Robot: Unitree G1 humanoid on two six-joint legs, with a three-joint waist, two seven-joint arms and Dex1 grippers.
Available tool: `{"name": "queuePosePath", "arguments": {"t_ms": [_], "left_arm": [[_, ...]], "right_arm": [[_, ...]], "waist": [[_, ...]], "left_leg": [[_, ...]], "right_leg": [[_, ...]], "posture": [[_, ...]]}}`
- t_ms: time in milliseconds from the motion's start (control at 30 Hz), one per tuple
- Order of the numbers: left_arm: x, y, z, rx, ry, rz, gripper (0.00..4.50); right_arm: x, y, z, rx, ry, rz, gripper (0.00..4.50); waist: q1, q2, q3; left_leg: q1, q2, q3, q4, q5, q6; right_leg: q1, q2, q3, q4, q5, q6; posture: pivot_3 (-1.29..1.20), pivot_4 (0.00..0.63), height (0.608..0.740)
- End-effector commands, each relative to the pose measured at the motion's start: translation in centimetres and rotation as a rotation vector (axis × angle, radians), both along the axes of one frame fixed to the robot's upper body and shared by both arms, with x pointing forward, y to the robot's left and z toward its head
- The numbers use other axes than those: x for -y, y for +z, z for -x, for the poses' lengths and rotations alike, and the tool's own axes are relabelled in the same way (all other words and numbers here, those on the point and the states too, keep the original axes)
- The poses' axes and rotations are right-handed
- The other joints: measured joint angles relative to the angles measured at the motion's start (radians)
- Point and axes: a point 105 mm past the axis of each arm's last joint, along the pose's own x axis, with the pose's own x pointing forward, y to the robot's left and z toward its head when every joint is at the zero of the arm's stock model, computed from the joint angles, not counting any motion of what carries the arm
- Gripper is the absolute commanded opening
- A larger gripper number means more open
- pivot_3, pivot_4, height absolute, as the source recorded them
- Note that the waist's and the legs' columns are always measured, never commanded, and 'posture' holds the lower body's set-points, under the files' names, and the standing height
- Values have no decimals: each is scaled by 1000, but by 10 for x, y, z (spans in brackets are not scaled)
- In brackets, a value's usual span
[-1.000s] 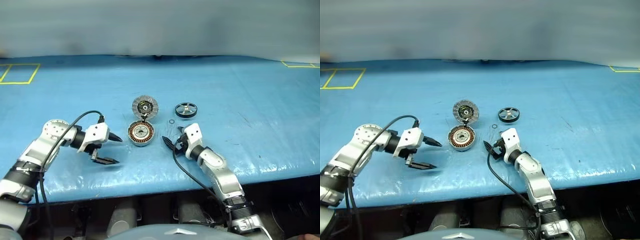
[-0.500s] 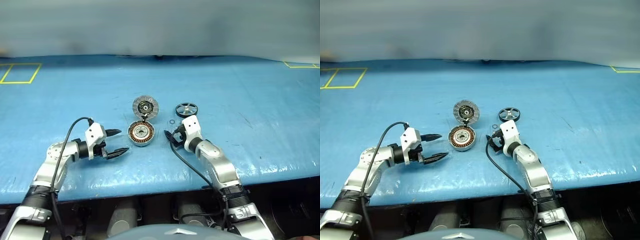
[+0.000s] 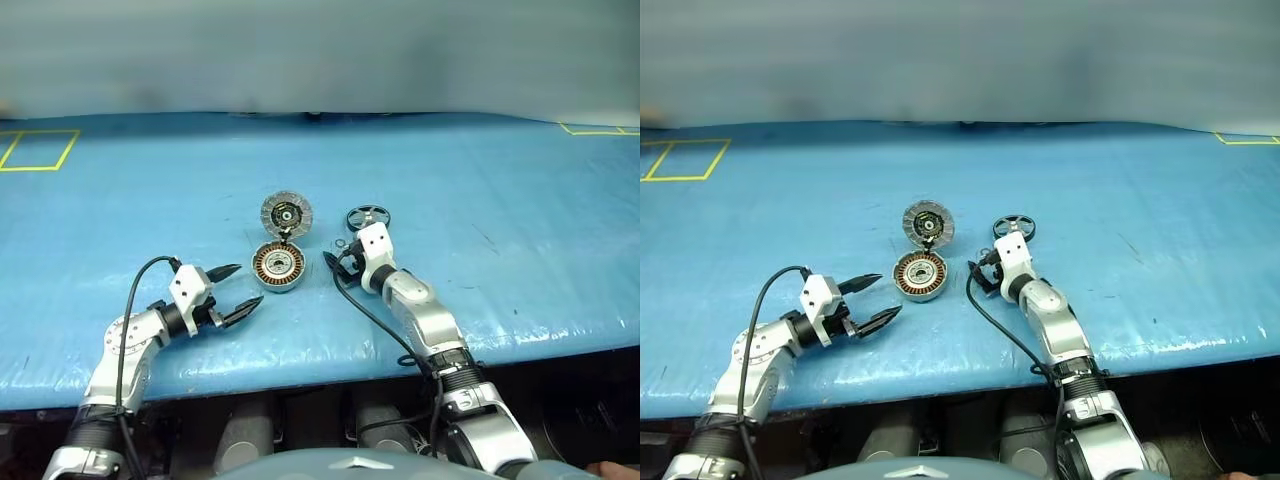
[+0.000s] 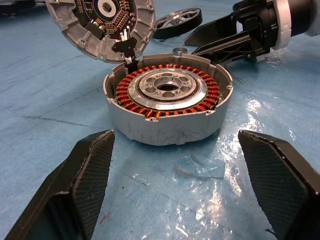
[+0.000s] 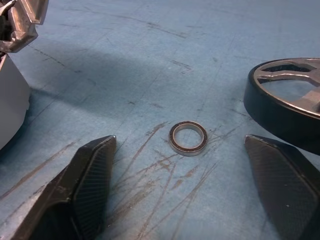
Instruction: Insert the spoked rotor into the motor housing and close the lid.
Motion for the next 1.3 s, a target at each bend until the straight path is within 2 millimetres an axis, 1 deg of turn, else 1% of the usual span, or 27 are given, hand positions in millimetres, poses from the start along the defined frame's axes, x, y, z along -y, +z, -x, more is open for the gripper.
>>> {"name": "queuePosePath", "arguments": {"t_ms": [33, 167, 200, 300, 433, 567, 700, 900, 967, 1067, 1167, 1300], "left_arm": [[6, 7, 2, 43, -13, 1, 4220], [8, 11, 0, 85, -12, 11, 4220], [8, 12, -1, 94, -11, 17, 4220], [7, 14, -2, 108, -6, 22, 4220], [6, 14, -1, 100, -26, 27, 4220], [7, 14, 2, 89, -55, 36, 4220], [11, 10, 9, 86, -101, 31, 4220], [12, 6, 13, 92, -113, 32, 4220], [12, 6, 14, 93, -112, 32, 4220], [11, 3, 15, 95, -104, 25, 4220], [11, 1, 16, 96, -98, 23, 4220], [11, -1, 16, 96, -87, 20, 4220]], "right_arm": [[0, -10, -1, -34, -16, -3, 3208], [4, -17, 1, -58, -35, -5, 1943], [5, -18, 2, -59, -37, -4, 1538], [6, -18, 4, -57, -37, -6, 672], [3, -10, 13, -25, 10, -27, 667], [-8, 3, 25, 9, 99, -70, 667], [-29, 28, 39, 77, 239, -91, 667], [-57, 53, 46, 136, 375, -95, 667], [-63, 56, 48, 145, 403, -90, 667], [-79, 59, 49, 151, 467, -82, 667], [-89, 53, 50, 133, 511, -68, 667], [-97, 49, 51, 117, 536, -63, 667]], "waist": [[-2, 0, 0], [-3, 0, 0], [-3, 0, 0], [-2, 0, -1], [1, 0, -1], [1, 0, -1], [-1, 0, -1], [2, 0, -1], [3, 0, -1], [3, 0, -1], [3, 0, -1], [7, 0, -1]], "left_leg": [[0, 0, 0, 0, 0, 0], [0, 0, 0, -1, 0, 0], [0, 0, 0, -1, 0, 0], [0, 1, 0, -2, 0, 0], [0, 1, 0, -3, 0, -1], [0, 1, 0, -7, -1, -1], [0, 1, 0, -11, 0, -2], [0, 1, 1, -18, 1, -4], [-1, 1, 1, -18, 1, -4], [-1, 1, 1, -19, 1, -3], [-1, 1, 1, -19, 1, -4], [-1, 1, 0, -19, 1, -4]], "right_leg": [[0, 0, 0, 0, 0, 0], [0, 0, 0, 0, 0, 0], [0, 0, 0, 0, 0, -1], [0, 0, 0, -1, 0, -1], [0, -1, 1, -2, -1, -1], [-1, -1, 0, -6, -1, -2], [-2, 0, 0, -9, 0, -4], [-3, 1, -2, -14, 1, -7], [-3, 1, -3, -14, 1, -7], [-2, 1, -4, -15, 1, -7], [-2, 1, -5, -15, 1, -6], [-2, 1, -6, -15, 0, -6]], "posture": [[0, 150, 740], [0, 150, 740], [0, 150, 740], [0, 150, 740], [0, 150, 740], [0, 150, 740], [0, 150, 740], [0, 150, 740], [0, 150, 740], [0, 150, 740], [0, 150, 740], [0, 150, 740]]}}
